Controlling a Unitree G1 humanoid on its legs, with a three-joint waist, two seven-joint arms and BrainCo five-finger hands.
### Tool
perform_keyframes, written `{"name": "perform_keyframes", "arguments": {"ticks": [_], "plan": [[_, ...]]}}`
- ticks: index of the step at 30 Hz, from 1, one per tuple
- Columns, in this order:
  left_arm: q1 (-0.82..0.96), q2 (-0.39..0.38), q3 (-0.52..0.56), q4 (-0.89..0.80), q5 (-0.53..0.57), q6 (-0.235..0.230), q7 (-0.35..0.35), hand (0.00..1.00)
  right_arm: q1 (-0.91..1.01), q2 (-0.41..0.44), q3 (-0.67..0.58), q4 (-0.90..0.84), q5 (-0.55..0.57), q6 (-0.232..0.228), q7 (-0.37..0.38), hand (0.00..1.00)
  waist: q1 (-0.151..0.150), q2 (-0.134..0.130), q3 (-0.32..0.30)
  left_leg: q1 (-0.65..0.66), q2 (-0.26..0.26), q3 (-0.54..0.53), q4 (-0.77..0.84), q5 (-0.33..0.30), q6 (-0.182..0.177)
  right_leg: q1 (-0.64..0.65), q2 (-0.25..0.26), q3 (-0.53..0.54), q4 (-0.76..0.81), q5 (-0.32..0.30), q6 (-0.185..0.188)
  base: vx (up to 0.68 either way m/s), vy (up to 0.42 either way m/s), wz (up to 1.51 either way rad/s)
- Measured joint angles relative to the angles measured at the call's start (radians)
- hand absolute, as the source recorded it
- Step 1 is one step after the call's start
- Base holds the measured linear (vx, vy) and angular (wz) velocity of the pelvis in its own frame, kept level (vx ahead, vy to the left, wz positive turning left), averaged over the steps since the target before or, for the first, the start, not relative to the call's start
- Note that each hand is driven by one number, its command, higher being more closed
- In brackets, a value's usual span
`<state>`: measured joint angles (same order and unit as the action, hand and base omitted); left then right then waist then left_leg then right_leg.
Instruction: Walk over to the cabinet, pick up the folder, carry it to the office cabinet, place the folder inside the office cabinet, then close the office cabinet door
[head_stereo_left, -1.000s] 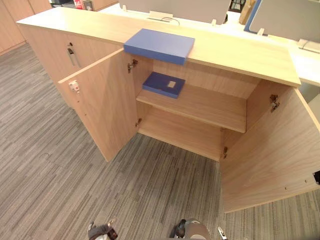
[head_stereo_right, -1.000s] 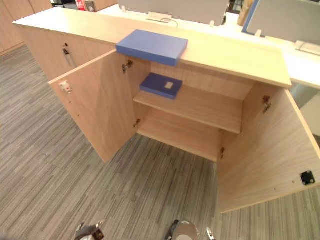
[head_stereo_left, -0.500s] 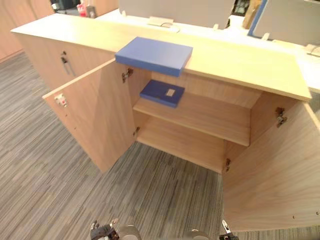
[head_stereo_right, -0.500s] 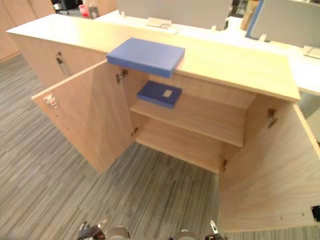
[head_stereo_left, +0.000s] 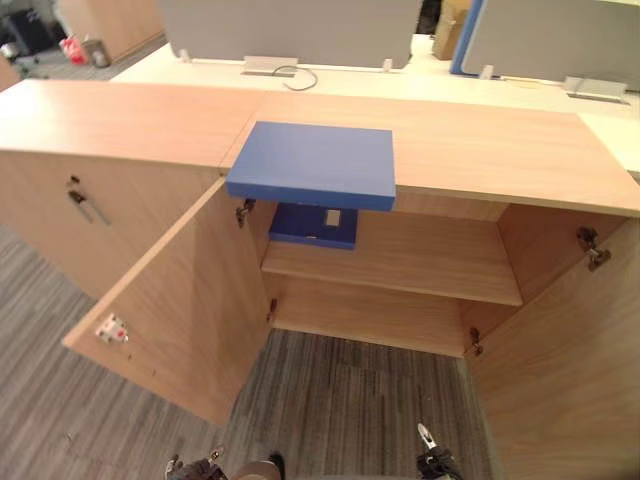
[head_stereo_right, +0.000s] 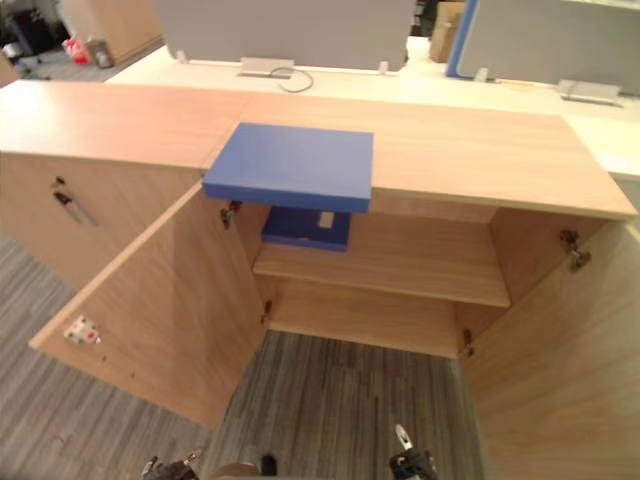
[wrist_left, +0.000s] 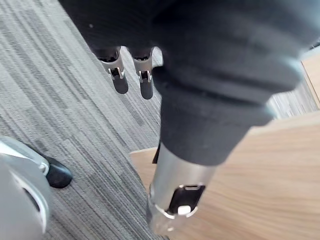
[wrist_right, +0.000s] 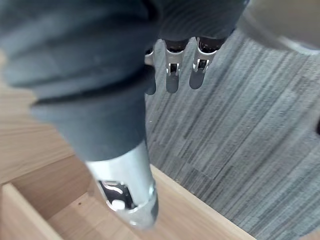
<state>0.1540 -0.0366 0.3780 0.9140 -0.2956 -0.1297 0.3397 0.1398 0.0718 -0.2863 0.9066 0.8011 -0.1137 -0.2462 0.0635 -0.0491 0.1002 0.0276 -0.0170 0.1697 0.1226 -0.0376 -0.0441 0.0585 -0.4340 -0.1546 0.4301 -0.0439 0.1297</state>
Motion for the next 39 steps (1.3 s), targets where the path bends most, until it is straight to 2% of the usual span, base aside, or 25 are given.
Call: {"name": "perform_keyframes", "arguments": {"ticks": [1,2,3,4,5,6,7,8,9,10,11,12,14,15,18,23,25,28,29,30,32,33,35,37,39], "plan": [[0.003,-0.003,0.001,0.000,0.001,0.002,-0.004,0.00,0.002,-0.001,-0.009,-0.007,-0.009,-0.006,0.000,0.00,-0.003,0.012,0.001,0.040,-0.009,0.028,-0.023,-0.008,0.012,-0.067,-0.025,0.019,0.119,0.033,-0.050,0.11,0.287,-0.77],[0.004,-0.006,0.001,0.000,0.001,0.003,-0.007,0.00,0.002,-0.004,-0.008,-0.011,-0.021,-0.011,0.004,0.00,-0.009,0.017,0.002,0.057,-0.009,0.041,-0.030,-0.013,0.015,-0.090,-0.032,0.020,0.163,0.052,-0.078,0.07,0.205,-0.63],[0.005,-0.008,0.006,0.000,0.003,0.004,-0.011,0.00,0.001,-0.008,-0.008,-0.012,-0.040,-0.020,0.009,0.00,-0.016,0.019,0.002,0.086,-0.005,0.060,-0.041,-0.022,0.018,-0.123,-0.042,0.016,0.244,0.079,-0.122,0.05,0.142,-0.48],[0.004,-0.010,0.014,0.000,0.006,0.005,-0.019,0.00,0.001,-0.009,-0.008,-0.012,-0.040,-0.027,0.016,0.00,-0.019,0.019,0.001,0.107,0.001,0.068,-0.046,-0.037,0.017,-0.149,-0.043,0.011,0.300,0.073,-0.120,0.06,0.150,-0.38],[0.005,-0.012,0.017,0.000,0.012,0.005,-0.021,0.00,0.001,-0.009,-0.007,-0.013,-0.041,-0.028,0.023,0.00,-0.024,0.019,0.001,0.113,0.004,0.069,-0.049,-0.038,0.017,-0.156,-0.038,-0.003,0.315,0.056,-0.101,0.06,0.031,-0.15],[0.008,-0.015,0.020,0.000,0.019,0.005,-0.025,0.00,0.000,-0.010,-0.007,-0.012,-0.040,-0.028,0.030,0.00,-0.030,0.021,0.000,0.117,0.017,0.067,-0.052,-0.043,0.015,-0.175,-0.014,-0.048,0.316,-0.025,-0.087,0.10,-0.053,0.03],[0.007,-0.016,0.021,0.000,0.021,0.005,-0.028,0.00,0.000,-0.011,-0.008,-0.012,-0.040,-0.028,0.034,0.00,-0.033,0.024,0.002,0.118,0.026,0.061,-0.052,-0.050,0.020,-0.183,0.006,-0.079,0.290,-0.074,-0.072,0.12,-0.099,0.11],[0.007,-0.017,0.021,0.003,0.021,0.005,-0.028,0.00,-0.001,-0.011,-0.010,-0.011,-0.038,-0.027,0.034,0.00,-0.039,0.027,0.004,0.118,0.035,0.054,-0.050,-0.051,0.017,-0.183,0.024,-0.099,0.263,-0.105,-0.066,0.15,-0.172,0.21],[0.007,-0.020,0.021,0.006,0.021,0.004,-0.028,0.00,-0.001,-0.012,-0.020,-0.008,-0.036,-0.024,0.032,0.00,-0.047,0.032,0.005,0.118,0.054,0.044,-0.046,-0.048,0.001,-0.182,0.064,-0.122,0.174,-0.136,-0.063,0.15,-0.225,0.26],[0.009,-0.018,0.021,0.004,0.021,0.003,-0.029,0.00,0.004,-0.010,-0.019,-0.006,-0.036,-0.022,0.029,0.00,-0.049,0.025,0.006,0.123,0.061,0.037,-0.041,-0.047,-0.024,-0.173,0.097,-0.117,0.043,-0.127,-0.061,0.14,-0.242,0.25],[0.008,-0.019,0.022,0.007,0.022,0.002,-0.029,0.00,0.010,-0.014,-0.020,-0.004,-0.036,-0.020,0.027,0.00,-0.049,0.023,0.007,0.129,0.060,0.026,-0.039,-0.051,-0.033,-0.149,0.108,-0.114,0.016,-0.137,-0.023,0.16,-0.246,0.14],[0.004,-0.031,0.019,0.031,0.023,0.006,-0.032,0.00,0.012,-0.034,-0.031,-0.001,-0.036,-0.018,0.025,0.00,-0.050,0.056,0.005,0.131,0.087,0.002,-0.044,-0.052,-0.037,-0.124,0.142,-0.133,-0.006,-0.132,-0.035,0.13,-0.194,0.07],[0.005,-0.032,0.018,0.051,0.026,0.010,-0.040,0.00,0.011,-0.048,-0.033,-0.002,-0.036,-0.015,0.024,0.00,-0.056,0.076,0.006,0.143,0.122,-0.020,-0.056,-0.050,-0.040,-0.104,0.181,-0.156,-0.030,-0.140,-0.047,0.13,-0.265,-0.03],[0.005,-0.032,0.020,0.052,0.031,0.015,-0.041,0.00,0.014,-0.048,-0.027,0.000,-0.037,-0.012,0.023,0.00,-0.055,0.076,0.006,0.149,0.144,-0.018,-0.068,-0.048,-0.044,-0.093,0.206,-0.166,-0.046,-0.142,-0.050,0.11,-0.256,-0.02],[0.007,-0.032,0.017,0.022,0.047,0.020,-0.046,0.00,0.015,-0.050,0.016,-0.011,-0.037,-0.003,0.021,0.00,-0.055,0.065,0.010,0.146,0.169,-0.021,-0.076,-0.048,-0.048,-0.069,0.239,-0.195,-0.100,-0.134,-0.053,0.06,-0.100,0.12],[0.070,-0.019,-0.119,-0.228,0.037,0.035,-0.066,0.00,0.047,-0.028,0.084,-0.108,-0.038,0.008,0.021,0.00,-0.051,0.040,0.003,0.094,0.175,-0.050,-0.044,-0.062,-0.081,-0.049,0.249,-0.230,-0.156,-0.112,-0.039,0.06,0.021,0.23],[0.074,-0.016,-0.156,-0.260,0.009,0.046,-0.112,0.00,0.049,-0.010,0.095,-0.156,-0.047,0.020,0.026,0.00,-0.047,0.036,0.004,0.066,0.174,-0.050,0.027,-0.086,-0.082,-0.031,0.247,-0.235,-0.175,-0.107,-0.037,0.08,0.046,0.05],[0.083,-0.014,-0.215,-0.299,-0.083,0.075,-0.201,0.00,0.033,-0.010,0.129,-0.176,-0.101,0.063,0.042,0.00,-0.043,0.034,0.023,-0.020,0.181,-0.048,0.234,-0.123,-0.075,0.002,0.237,-0.249,-0.188,-0.108,-0.037,0.05,0.006,0.12],[0.083,-0.014,-0.221,-0.311,-0.115,0.077,-0.212,0.00,0.030,-0.010,0.130,-0.178,-0.118,0.072,0.042,0.00,-0.044,0.036,0.027,-0.040,0.185,-0.047,0.273,-0.122,-0.075,0.009,0.234,-0.254,-0.193,-0.108,-0.037,0.03,-0.004,0.22],[0.084,-0.014,-0.236,-0.326,-0.191,0.083,-0.231,0.00,0.030,-0.010,0.131,-0.187,-0.132,0.085,0.042,0.00,-0.041,0.043,0.035,-0.067,0.197,-0.040,0.340,-0.122,-0.075,0.028,0.237,-0.259,-0.205,-0.108,-0.037,0.03,0.022,0.16],[0.084,-0.007,-0.243,-0.334,-0.276,0.090,-0.250,0.00,0.025,-0.007,0.128,-0.190,-0.157,0.095,0.043,0.00,-0.028,0.036,0.042,-0.094,0.196,-0.030,0.398,-0.135,-0.070,0.046,0.229,-0.262,-0.215,-0.107,-0.038,0.03,0.046,0.03],[0.085,-0.010,-0.249,-0.344,-0.342,0.094,-0.257,0.00,0.029,-0.013,0.115,-0.197,-0.160,0.094,0.044,0.00,-0.026,0.049,0.033,-0.078,0.185,-0.020,0.310,-0.122,-0.052,0.038,0.230,-0.263,-0.213,-0.106,-0.037,0.04,0.099,-0.01],[0.078,-0.013,-0.240,-0.361,-0.411,0.094,-0.258,0.00,0.028,-0.017,0.112,-0.195,-0.167,0.095,0.046,0.00,-0.027,0.057,0.026,-0.022,0.165,-0.023,0.176,-0.109,-0.051,0.031,0.233,-0.268,-0.229,-0.098,-0.025,0.08,0.096,0.14],[0.073,-0.013,-0.235,-0.392,-0.502,0.092,-0.264,0.00,0.030,-0.011,0.111,-0.183,-0.174,0.095,0.048,0.00,-0.028,0.055,0.026,0.014,0.158,-0.023,0.077,-0.095,-0.063,0.035,0.237,-0.284,-0.254,-0.082,-0.023,0.09,0.085,0.15],[0.071,-0.013,-0.228,-0.438,-0.590,0.089,-0.267,0.00,0.029,-0.004,0.114,-0.162,-0.173,0.096,0.053,0.00,-0.023,0.037,0.024,0.051,0.132,-0.017,0.022,-0.065,-0.053,0.067,0.227,-0.286,-0.303,-0.053,-0.021,0.04,0.098,0.02]]}}
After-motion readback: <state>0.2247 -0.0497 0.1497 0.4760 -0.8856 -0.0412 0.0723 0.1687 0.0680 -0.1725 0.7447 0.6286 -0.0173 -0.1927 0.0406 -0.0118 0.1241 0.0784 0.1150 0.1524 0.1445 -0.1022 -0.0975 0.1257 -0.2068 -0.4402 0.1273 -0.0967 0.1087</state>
